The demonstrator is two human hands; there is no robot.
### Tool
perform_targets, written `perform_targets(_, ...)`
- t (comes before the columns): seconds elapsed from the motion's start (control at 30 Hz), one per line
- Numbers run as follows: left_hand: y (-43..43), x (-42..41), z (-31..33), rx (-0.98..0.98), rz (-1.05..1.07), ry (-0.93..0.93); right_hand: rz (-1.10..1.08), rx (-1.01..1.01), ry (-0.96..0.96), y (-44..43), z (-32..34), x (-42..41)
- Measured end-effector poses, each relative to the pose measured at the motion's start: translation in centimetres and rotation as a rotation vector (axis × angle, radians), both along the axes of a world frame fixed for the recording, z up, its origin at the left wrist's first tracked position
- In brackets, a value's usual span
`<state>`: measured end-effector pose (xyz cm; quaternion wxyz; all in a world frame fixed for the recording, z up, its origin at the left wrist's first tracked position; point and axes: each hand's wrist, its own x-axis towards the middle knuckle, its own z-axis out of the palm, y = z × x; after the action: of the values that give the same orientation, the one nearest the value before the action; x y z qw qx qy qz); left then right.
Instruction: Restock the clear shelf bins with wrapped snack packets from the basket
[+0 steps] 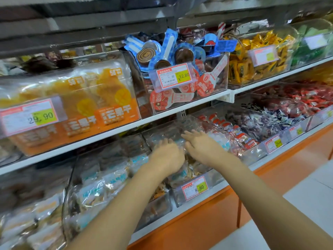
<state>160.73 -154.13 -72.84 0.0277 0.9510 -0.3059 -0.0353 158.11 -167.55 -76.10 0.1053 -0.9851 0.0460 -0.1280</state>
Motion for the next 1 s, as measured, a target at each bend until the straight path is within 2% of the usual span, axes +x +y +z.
perform_targets(0.1, 1.3, -0.9, -3.0, 0.081, 0.046, -0.066, -0.022, -0.071, 0.050, 0.7, -1.4, 0.3)
perform_targets(0.23, 0.7, -0.6, -5.1, 0.030, 0.075, -0.091, -0.057, -0.031, 0.040, 0.5, -2.1, 0.1)
perform_targets(0.3, 0.1, -1.2, -5.6, 0.014, 0.046, -0.123, -0.044, -0.114, 0.016, 0.2, -2.5, -0.4)
perform_targets(0.37, -0.2, -1.9, -6.3, 0.004, 0.045, -0.154, 0.050, -0.244, -0.132, 0.2, -3.5, -0.8)
perform_targets(0.47, -0.2, -2.0, -6.3, 0.056, 0.072, -0.173, 0.099, -0.342, -0.198, 0.4, -3.8, -1.1)
perform_targets(0.53, 0.0, -1.9, -5.3, 0.055, 0.067, -0.147, 0.129, -0.142, -0.018, 0.9, -3.1, -0.8)
perform_targets(0.6, 0.5, -2.1, -4.2, -0.005, 0.047, -0.140, 0.010, 0.171, 0.063, 0.5, -1.9, -0.9)
perform_targets(0.67, 1.5, -3.0, -3.5, -0.071, 0.018, -0.192, 0.010, 0.473, 0.043, 0.1, -1.0, -1.5)
perform_targets(0.7, 2.1, -3.6, -3.4, -0.082, 0.000, -0.216, 0.035, 0.544, 0.013, -0.1, -0.8, -1.6)
perform_targets(0.8, 2.6, -4.9, -4.0, 0.005, -0.033, -0.246, 0.124, 0.456, 0.055, 0.0, 0.0, -1.6)
perform_targets(1.0, 0.7, -4.7, -4.5, 0.066, -0.114, -0.241, 0.078, 0.310, 0.036, 0.4, 0.2, -0.3)
